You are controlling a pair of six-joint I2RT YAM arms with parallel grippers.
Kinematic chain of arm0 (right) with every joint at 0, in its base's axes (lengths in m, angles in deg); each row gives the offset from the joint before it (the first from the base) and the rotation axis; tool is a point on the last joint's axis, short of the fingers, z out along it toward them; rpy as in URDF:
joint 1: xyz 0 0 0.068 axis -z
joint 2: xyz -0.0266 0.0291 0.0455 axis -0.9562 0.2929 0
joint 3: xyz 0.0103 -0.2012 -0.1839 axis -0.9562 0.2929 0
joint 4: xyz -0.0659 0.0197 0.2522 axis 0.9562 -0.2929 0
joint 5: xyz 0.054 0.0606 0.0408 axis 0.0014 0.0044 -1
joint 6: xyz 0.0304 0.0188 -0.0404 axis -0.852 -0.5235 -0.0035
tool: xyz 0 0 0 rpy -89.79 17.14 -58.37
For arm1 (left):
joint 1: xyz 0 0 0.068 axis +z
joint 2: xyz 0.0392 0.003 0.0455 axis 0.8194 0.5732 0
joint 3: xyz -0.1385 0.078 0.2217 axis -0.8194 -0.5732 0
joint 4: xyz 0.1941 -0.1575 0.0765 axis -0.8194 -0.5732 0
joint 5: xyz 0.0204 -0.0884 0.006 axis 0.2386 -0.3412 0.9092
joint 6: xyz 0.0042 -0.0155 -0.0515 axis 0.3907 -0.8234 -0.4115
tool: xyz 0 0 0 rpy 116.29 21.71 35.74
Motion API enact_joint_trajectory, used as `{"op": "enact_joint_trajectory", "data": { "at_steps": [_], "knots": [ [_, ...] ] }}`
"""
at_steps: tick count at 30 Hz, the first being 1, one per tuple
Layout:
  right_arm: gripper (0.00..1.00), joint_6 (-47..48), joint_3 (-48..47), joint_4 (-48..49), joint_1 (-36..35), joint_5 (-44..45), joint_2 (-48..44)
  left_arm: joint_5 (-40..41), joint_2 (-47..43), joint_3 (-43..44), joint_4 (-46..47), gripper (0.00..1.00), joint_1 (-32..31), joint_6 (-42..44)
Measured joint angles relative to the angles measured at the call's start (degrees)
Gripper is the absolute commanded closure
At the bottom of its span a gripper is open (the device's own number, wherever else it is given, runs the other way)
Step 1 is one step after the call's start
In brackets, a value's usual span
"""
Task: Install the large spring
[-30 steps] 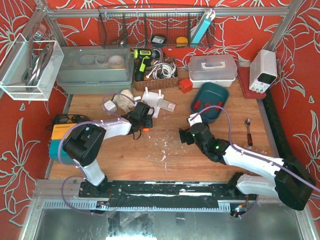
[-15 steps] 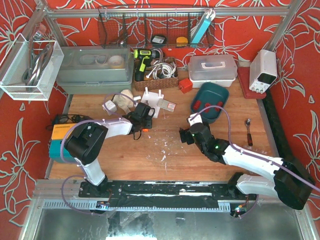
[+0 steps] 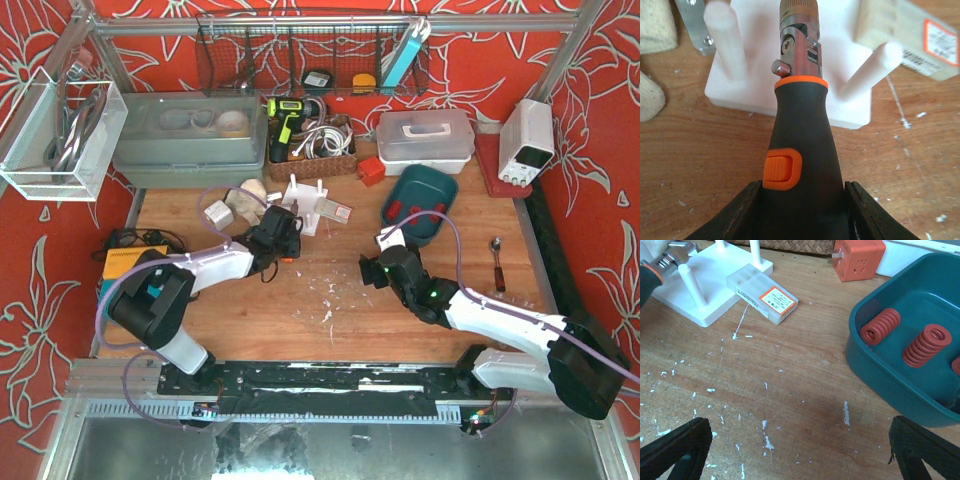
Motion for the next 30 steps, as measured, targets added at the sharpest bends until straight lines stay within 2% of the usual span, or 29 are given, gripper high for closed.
{"op": "enact_joint_trajectory", "data": {
  "at_steps": [11, 21, 25, 30],
  "knots": [
    [0.03, 0.1, 0.0, -0.4, 0.0, 0.7, -0.7, -0.2, -9.7, -3.1, 1.2, 1.0, -0.3, 0.7],
    [0.03, 0.1, 0.0, -0.9, 0.0, 0.9, -1.0, 11.9, -24.4, -13.5, 0.7, 1.0, -0.2, -6.9],
    [0.03, 0.1, 0.0, -0.9, 0.0, 0.9, -1.0, 13.3, -24.6, -17.0, -0.4, 1.0, 2.4, -12.9],
    [0.03, 0.1, 0.0, -1.2, 0.0, 0.9, -1.1, 12.8, -20.0, -18.4, -4.2, 1.0, 7.1, -21.2]
  ]
}}
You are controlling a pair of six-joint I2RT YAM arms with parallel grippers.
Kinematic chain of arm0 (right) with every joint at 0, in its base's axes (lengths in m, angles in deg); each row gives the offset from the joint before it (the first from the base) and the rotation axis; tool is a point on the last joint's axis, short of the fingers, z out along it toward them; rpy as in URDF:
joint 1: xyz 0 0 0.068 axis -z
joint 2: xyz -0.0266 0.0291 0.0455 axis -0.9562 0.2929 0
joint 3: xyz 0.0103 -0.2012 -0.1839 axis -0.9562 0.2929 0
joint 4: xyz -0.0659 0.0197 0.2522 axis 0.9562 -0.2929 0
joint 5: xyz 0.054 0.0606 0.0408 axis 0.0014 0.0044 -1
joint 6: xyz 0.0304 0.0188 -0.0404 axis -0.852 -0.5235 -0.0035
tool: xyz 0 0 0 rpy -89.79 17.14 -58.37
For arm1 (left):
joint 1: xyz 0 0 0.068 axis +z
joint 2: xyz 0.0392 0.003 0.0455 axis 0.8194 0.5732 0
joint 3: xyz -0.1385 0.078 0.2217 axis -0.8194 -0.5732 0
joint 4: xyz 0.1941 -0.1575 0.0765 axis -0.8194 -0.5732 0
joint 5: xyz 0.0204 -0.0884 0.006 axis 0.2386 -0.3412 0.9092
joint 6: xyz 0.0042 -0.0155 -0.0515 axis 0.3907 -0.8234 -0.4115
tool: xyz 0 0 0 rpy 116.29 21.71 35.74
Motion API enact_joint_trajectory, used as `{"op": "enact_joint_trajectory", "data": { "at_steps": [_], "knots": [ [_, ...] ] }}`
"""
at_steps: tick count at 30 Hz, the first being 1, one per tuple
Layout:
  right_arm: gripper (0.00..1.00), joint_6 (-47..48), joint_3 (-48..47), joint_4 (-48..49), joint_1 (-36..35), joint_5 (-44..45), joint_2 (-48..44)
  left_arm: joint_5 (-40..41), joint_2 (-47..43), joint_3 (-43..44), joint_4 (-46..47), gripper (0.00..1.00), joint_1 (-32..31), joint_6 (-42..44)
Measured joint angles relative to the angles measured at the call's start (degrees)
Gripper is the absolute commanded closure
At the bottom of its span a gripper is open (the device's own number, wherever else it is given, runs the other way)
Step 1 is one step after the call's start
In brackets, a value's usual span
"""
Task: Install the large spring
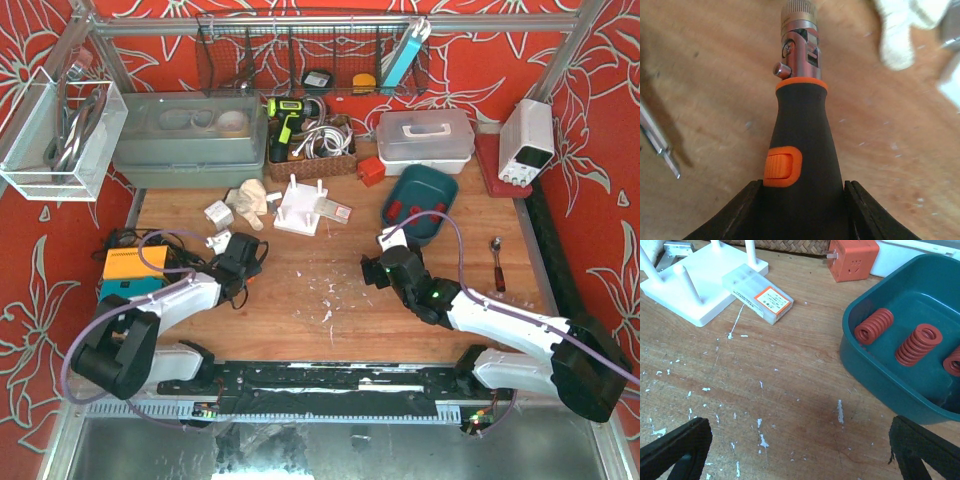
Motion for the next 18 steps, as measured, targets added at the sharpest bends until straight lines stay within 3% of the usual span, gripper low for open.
{"op": "enact_joint_trajectory", "data": {
  "at_steps": [9, 18],
  "knots": [
    [0.03, 0.0, 0.0, -0.3, 0.0, 0.3, -1.0, 0.5, 5.9, 2.4, -4.6, 0.99, 0.3, -8.6],
    [0.03, 0.0, 0.0, -0.8, 0.0, 1.1, -1.0, 0.9, 7.2, 2.5, -4.0, 0.57, 1.2, -10.4]
  ]
}}
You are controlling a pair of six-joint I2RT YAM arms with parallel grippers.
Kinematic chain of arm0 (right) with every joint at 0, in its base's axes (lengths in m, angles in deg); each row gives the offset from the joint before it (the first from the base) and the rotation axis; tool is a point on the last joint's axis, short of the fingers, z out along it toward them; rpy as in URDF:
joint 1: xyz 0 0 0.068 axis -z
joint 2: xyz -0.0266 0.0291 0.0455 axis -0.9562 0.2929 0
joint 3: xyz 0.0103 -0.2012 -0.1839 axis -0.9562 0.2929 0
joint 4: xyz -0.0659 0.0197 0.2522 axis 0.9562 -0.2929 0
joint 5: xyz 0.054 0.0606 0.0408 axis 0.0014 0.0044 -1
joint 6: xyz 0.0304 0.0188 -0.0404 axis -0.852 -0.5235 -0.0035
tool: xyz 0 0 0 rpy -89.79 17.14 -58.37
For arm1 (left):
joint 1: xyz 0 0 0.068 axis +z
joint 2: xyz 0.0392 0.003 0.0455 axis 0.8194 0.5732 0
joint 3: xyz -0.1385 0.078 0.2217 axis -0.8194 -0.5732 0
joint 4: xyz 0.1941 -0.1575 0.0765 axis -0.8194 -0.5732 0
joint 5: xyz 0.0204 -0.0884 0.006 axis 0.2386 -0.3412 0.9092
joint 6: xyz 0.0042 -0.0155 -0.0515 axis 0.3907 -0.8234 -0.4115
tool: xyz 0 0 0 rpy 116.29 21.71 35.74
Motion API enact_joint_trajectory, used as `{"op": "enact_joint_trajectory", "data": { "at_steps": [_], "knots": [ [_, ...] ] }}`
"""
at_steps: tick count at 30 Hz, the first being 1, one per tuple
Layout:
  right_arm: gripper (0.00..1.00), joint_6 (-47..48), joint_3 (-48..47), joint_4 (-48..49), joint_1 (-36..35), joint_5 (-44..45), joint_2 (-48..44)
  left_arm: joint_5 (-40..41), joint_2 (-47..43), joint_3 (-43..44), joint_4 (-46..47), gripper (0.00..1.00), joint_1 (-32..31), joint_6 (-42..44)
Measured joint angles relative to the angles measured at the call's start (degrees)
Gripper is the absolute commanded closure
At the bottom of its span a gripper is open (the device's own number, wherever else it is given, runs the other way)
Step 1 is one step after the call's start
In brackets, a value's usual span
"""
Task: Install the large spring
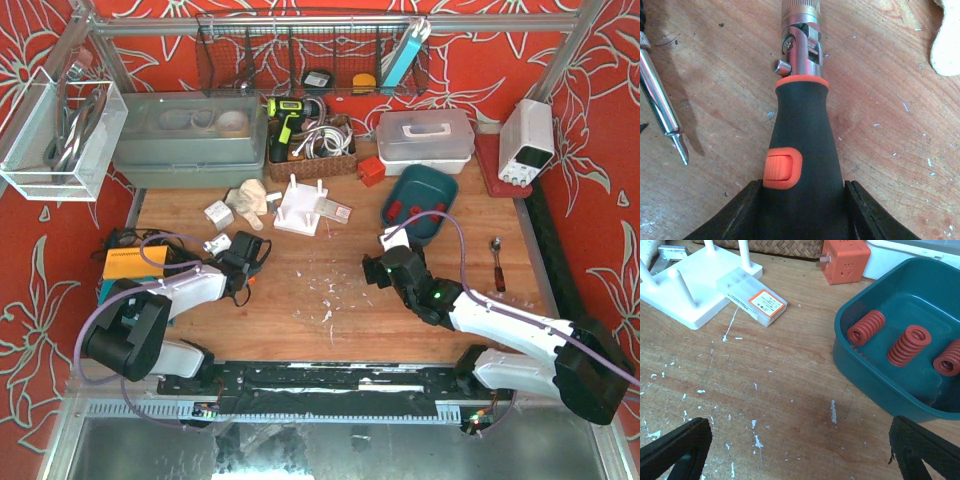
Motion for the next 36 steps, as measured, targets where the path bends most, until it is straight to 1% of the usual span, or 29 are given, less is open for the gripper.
{"op": "enact_joint_trajectory", "data": {
  "at_steps": [6, 9, 11, 15, 16, 20, 22, 25, 28, 32, 33, 36],
  "knots": [
    [0.02, 0.0, 0.0, -0.2, 0.0, 0.6, 0.0, 0.6, -0.1, 0.0, 0.3, 0.23, 0.4, -0.2],
    [0.02, 0.0, 0.0, -0.1, 0.0, 1.3, 0.0, 1.0, -1.2, 0.0, 0.0, 0.11, 0.7, 0.0],
    [0.01, -0.1, 0.0, -0.1, 0.0, 2.0, 0.0, 1.1, -2.8, 0.3, -0.7, 0.06, 0.7, 0.3],
    [0.01, -0.5, 0.0, 0.7, 0.0, 4.5, 0.2, 0.6, -7.5, 2.0, -1.6, 0.0, 0.7, 3.2],
    [0.01, -0.6, 0.0, 1.3, 0.0, 5.2, 0.3, 0.3, -8.6, 2.3, -1.2, 0.0, 0.7, 4.5],
    [0.01, -0.6, -0.6, 2.5, 0.0, 6.9, 2.5, -4.7, -13.5, 2.6, 4.5, 0.0, -0.2, 12.5],
    [0.01, -0.7, -3.6, -0.5, 0.0, 7.9, 4.3, -8.3, -15.1, 2.3, 7.9, 0.0, -1.3, 16.0],
    [0.01, 1.3, -10.7, -4.0, 0.0, 8.1, 7.5, -13.8, -17.3, 0.1, 14.2, 0.0, -3.1, 20.2],
    [0.01, 5.5, -17.2, -5.4, 0.1, 6.3, 10.3, -18.1, -18.3, -3.0, 19.9, 0.0, -6.1, 24.1],
    [0.03, 13.0, -24.1, -7.0, 1.2, 2.6, 15.0, -21.1, -18.6, -8.0, 26.8, 0.0, -10.2, 28.7],
    [0.05, 14.5, -25.2, -7.3, 1.8, 1.2, 16.3, -21.6, -19.0, -9.8, 28.5, 0.0, -10.7, 29.5],
    [0.15, 18.2, -28.9, -8.4, 5.2, -4.8, 21.0, -22.7, -21.0, -14.3, 31.5, 0.0, -11.4, 30.7]
  ]
}}
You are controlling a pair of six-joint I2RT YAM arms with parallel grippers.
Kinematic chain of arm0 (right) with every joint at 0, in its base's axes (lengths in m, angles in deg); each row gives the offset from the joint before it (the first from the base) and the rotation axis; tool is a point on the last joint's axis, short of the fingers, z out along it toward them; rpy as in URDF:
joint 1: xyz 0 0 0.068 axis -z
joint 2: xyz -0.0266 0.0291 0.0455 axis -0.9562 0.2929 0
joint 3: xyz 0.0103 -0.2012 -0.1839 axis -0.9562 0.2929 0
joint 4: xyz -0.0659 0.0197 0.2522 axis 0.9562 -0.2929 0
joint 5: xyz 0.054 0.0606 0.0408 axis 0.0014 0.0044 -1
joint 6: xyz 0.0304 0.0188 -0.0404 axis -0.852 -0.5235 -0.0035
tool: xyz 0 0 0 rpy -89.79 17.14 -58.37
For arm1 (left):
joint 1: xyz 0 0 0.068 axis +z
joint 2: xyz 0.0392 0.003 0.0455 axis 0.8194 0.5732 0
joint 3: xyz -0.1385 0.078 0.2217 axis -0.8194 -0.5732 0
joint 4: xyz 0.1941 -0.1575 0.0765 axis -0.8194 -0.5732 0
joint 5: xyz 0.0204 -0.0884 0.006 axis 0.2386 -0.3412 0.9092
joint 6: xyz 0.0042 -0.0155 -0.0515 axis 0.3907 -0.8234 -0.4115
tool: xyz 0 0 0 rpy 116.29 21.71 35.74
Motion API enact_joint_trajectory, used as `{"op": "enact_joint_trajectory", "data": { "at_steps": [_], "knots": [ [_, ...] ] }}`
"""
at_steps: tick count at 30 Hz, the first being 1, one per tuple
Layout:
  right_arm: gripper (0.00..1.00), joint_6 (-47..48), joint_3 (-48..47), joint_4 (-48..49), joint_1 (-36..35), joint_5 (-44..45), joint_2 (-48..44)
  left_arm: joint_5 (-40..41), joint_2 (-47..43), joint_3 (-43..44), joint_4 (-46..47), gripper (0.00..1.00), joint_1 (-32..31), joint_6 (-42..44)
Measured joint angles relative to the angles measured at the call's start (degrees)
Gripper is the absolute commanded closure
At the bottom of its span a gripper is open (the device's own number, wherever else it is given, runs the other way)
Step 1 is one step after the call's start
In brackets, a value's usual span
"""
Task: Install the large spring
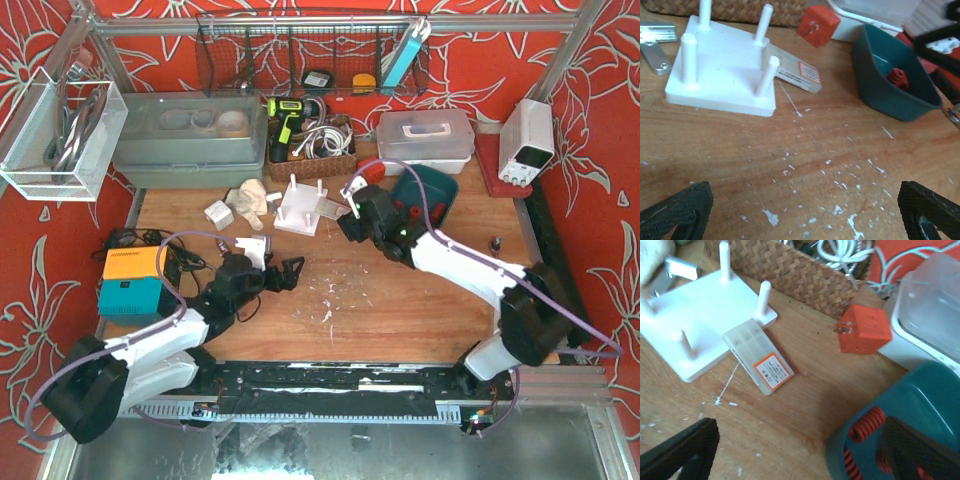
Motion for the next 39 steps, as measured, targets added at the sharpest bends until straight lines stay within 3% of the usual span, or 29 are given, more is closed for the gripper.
{"op": "enact_joint_trajectory", "data": {
  "at_steps": [5, 11, 18, 21, 34, 39],
  "knots": [
    [0.3, 4.6, -8.8, -4.2, 7.0, -10.9, 11.3, -1.0, -5.7, -3.5, 4.1, 0.0, -0.7, 1.5],
    [0.4, 10.1, -18.8, -11.0, 10.1, -19.3, 22.5, -0.8, -10.5, -5.0, 7.1, 0.0, -0.8, 3.0],
    [0.41, 15.8, -32.3, -18.3, 10.1, -25.2, 33.5, 0.2, -13.3, -6.0, 8.3, 0.0, -1.1, 3.3],
    [0.36, 17.7, -37.0, -20.8, 10.1, -26.5, 37.2, 0.8, -13.0, -6.0, 8.4, 0.0, -1.1, 3.2],
    [0.29, 19.7, -46.8, -26.8, 11.4, -28.8, 46.4, 1.7, -13.0, -6.0, 8.3, 0.0, -1.1, 2.4],
    [0.34, 20.5, -49.5, -28.5, 11.4, -28.7, 48.9, 1.9, -13.1, -6.0, 8.4, 0.0, -1.1, 2.4]
  ]
}}
